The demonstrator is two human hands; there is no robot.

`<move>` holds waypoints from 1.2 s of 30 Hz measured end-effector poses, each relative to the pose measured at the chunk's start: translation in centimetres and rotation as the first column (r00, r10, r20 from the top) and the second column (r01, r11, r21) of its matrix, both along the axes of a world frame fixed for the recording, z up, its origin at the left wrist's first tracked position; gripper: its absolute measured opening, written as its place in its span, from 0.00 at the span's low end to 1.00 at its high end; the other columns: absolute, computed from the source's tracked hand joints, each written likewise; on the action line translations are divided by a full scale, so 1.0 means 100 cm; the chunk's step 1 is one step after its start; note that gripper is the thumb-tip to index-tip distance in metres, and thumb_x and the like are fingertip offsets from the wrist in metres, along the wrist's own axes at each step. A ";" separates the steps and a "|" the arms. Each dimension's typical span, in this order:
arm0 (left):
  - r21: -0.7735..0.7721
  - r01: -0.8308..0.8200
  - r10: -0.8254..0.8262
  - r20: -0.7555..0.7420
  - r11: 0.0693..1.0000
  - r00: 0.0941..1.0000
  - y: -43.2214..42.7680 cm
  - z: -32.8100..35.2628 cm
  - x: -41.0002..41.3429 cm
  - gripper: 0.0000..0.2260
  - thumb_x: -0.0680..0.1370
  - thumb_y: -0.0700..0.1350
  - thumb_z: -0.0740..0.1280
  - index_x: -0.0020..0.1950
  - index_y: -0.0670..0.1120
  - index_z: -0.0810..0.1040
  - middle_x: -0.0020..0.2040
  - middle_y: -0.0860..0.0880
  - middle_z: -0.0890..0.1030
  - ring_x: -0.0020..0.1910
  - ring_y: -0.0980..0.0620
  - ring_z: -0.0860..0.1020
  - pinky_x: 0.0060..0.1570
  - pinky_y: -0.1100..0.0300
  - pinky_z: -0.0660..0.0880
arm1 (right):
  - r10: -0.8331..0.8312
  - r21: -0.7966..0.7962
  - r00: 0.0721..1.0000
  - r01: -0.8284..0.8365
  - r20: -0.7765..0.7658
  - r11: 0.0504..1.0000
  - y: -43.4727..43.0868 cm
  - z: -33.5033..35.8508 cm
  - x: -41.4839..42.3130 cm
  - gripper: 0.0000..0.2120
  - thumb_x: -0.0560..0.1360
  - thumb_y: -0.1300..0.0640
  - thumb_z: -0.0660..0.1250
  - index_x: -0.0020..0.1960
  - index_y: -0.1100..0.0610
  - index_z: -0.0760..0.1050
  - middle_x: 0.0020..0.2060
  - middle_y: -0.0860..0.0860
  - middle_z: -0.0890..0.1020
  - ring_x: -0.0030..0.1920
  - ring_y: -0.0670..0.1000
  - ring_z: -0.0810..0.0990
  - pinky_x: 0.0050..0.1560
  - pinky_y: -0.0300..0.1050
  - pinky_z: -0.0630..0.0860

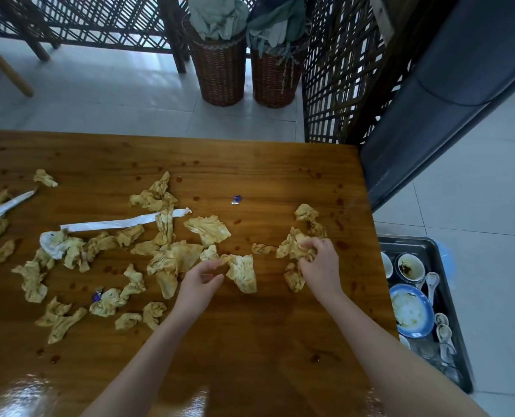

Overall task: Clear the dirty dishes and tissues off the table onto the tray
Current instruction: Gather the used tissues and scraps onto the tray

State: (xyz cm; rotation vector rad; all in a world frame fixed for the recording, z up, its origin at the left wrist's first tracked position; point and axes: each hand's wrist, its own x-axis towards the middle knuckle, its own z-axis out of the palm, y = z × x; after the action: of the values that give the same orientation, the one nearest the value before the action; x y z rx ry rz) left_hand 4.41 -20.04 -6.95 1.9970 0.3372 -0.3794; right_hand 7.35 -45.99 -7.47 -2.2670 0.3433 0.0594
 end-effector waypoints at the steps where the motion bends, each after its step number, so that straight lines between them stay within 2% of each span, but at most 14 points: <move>1: -0.013 0.001 -0.001 -0.006 1.000 1.000 -0.002 -0.001 0.001 0.12 0.78 0.41 0.68 0.61 0.50 0.78 0.64 0.51 0.76 0.58 0.52 0.76 0.54 0.60 0.74 | 0.004 -0.002 1.000 -0.004 -0.001 1.000 0.001 0.001 0.001 0.15 0.70 0.68 0.67 0.48 0.49 0.73 0.49 0.45 0.71 0.50 0.41 0.71 0.41 0.23 0.67; 4: -0.042 0.011 -0.012 -0.018 0.999 1.000 -0.008 -0.002 0.002 0.13 0.78 0.41 0.68 0.62 0.49 0.78 0.64 0.52 0.76 0.58 0.52 0.76 0.56 0.59 0.74 | 0.074 -0.126 0.991 -0.089 -0.114 0.988 0.005 -0.008 -0.007 0.14 0.70 0.62 0.68 0.50 0.46 0.72 0.51 0.45 0.69 0.53 0.46 0.72 0.39 0.31 0.70; 6: -0.054 0.004 -0.005 -0.021 0.999 1.000 -0.011 -0.002 0.003 0.13 0.77 0.41 0.68 0.62 0.49 0.77 0.64 0.52 0.76 0.58 0.52 0.76 0.56 0.60 0.73 | 0.112 -0.260 0.958 -0.183 -0.264 0.948 0.006 -0.018 -0.016 0.17 0.69 0.54 0.71 0.56 0.45 0.72 0.56 0.47 0.66 0.59 0.50 0.69 0.50 0.43 0.74; 7: -0.057 0.003 -0.004 -0.022 0.998 1.000 -0.011 -0.003 0.003 0.13 0.77 0.41 0.68 0.61 0.50 0.78 0.63 0.53 0.76 0.58 0.53 0.76 0.56 0.60 0.73 | 0.115 -0.296 0.940 -0.215 -0.321 0.931 0.006 -0.023 -0.019 0.21 0.68 0.50 0.73 0.58 0.44 0.70 0.58 0.48 0.65 0.60 0.52 0.67 0.56 0.49 0.73; 9: -0.062 0.007 -0.008 -0.023 0.998 1.000 -0.010 -0.004 0.003 0.13 0.77 0.42 0.68 0.61 0.51 0.78 0.63 0.54 0.76 0.58 0.53 0.76 0.55 0.61 0.73 | 0.116 -0.311 0.928 -0.233 -0.354 0.921 0.009 -0.029 -0.024 0.26 0.67 0.49 0.74 0.61 0.43 0.66 0.61 0.49 0.63 0.61 0.53 0.67 0.57 0.52 0.73; 13: -0.037 0.016 -0.018 -0.035 0.999 0.999 -0.004 -0.009 0.002 0.14 0.78 0.42 0.67 0.62 0.51 0.78 0.63 0.54 0.76 0.58 0.53 0.76 0.54 0.61 0.73 | 0.147 -0.302 0.957 -0.221 -0.249 0.927 0.015 -0.036 -0.025 0.22 0.70 0.61 0.71 0.58 0.46 0.67 0.55 0.49 0.65 0.57 0.52 0.68 0.44 0.44 0.77; 17: -0.031 0.046 -0.047 -0.033 0.998 0.998 -0.011 -0.011 0.009 0.12 0.78 0.42 0.67 0.61 0.51 0.78 0.62 0.54 0.75 0.58 0.53 0.76 0.55 0.61 0.73 | 0.167 -0.249 0.965 -0.216 -0.204 0.944 0.013 -0.035 -0.026 0.19 0.69 0.66 0.69 0.53 0.48 0.68 0.48 0.47 0.66 0.50 0.49 0.71 0.41 0.41 0.76; 20: -0.008 0.100 -0.100 -0.046 0.995 0.994 -0.026 -0.011 0.021 0.13 0.78 0.41 0.66 0.63 0.49 0.77 0.60 0.52 0.77 0.58 0.52 0.76 0.53 0.61 0.73 | 0.114 -0.171 0.977 -0.145 -0.178 0.975 0.004 -0.028 -0.026 0.17 0.70 0.67 0.68 0.49 0.48 0.69 0.47 0.46 0.69 0.43 0.45 0.73 0.37 0.39 0.74; 23: 0.006 0.167 -0.167 -0.050 0.986 0.985 -0.046 -0.011 0.036 0.14 0.78 0.42 0.66 0.63 0.53 0.76 0.60 0.54 0.76 0.57 0.55 0.74 0.48 0.65 0.72 | 0.047 -0.123 0.992 -0.062 -0.117 0.990 -0.011 -0.018 -0.022 0.17 0.69 0.66 0.69 0.49 0.48 0.71 0.47 0.46 0.70 0.41 0.42 0.71 0.36 0.31 0.69; 28: 0.071 0.327 -0.323 -0.065 0.942 0.944 -0.092 -0.016 0.071 0.23 0.76 0.42 0.70 0.68 0.55 0.71 0.65 0.53 0.72 0.59 0.59 0.71 0.54 0.65 0.71 | -0.053 -0.077 0.997 0.048 -0.061 0.996 -0.044 -0.005 -0.017 0.17 0.69 0.66 0.70 0.52 0.50 0.72 0.47 0.46 0.71 0.45 0.41 0.71 0.40 0.29 0.67; 30: 0.105 0.423 -0.421 -0.035 0.900 0.906 -0.110 -0.018 0.087 0.28 0.74 0.40 0.72 0.71 0.55 0.67 0.69 0.52 0.68 0.63 0.57 0.68 0.59 0.63 0.70 | -0.092 -0.073 0.994 0.087 -0.056 0.994 -0.059 -0.001 -0.015 0.17 0.68 0.67 0.70 0.52 0.51 0.73 0.46 0.47 0.71 0.46 0.43 0.72 0.40 0.30 0.67; 33: 0.206 0.588 -0.588 -0.071 0.782 0.806 -0.133 -0.021 0.110 0.38 0.71 0.38 0.73 0.75 0.56 0.59 0.75 0.50 0.58 0.74 0.45 0.59 0.70 0.49 0.65 | -0.130 -0.068 0.991 0.127 -0.034 0.990 -0.078 0.000 -0.018 0.17 0.67 0.68 0.70 0.52 0.52 0.73 0.45 0.48 0.72 0.46 0.45 0.72 0.41 0.29 0.65; 34: 0.266 0.655 -0.653 -0.109 0.707 0.749 -0.140 -0.024 0.118 0.41 0.71 0.38 0.74 0.76 0.57 0.55 0.77 0.50 0.53 0.75 0.43 0.55 0.71 0.45 0.63 | -0.146 -0.060 0.989 0.144 -0.032 0.988 -0.083 0.001 -0.020 0.18 0.67 0.68 0.70 0.52 0.52 0.73 0.46 0.48 0.72 0.46 0.45 0.72 0.41 0.29 0.66; 36: 0.397 0.773 -0.778 -0.193 0.495 0.597 -0.152 -0.031 0.131 0.48 0.70 0.35 0.73 0.77 0.59 0.46 0.78 0.50 0.43 0.77 0.40 0.46 0.73 0.41 0.55 | -0.173 -0.056 0.985 0.171 -0.028 0.984 -0.092 0.000 -0.022 0.18 0.67 0.69 0.70 0.51 0.52 0.73 0.46 0.49 0.73 0.46 0.45 0.72 0.42 0.31 0.67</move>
State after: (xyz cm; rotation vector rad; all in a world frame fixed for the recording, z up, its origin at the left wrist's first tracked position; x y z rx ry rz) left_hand 17.49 -35.21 -10.01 2.5306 -0.6158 -0.9311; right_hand 5.15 -55.15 -7.46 -2.2817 0.5630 -0.0023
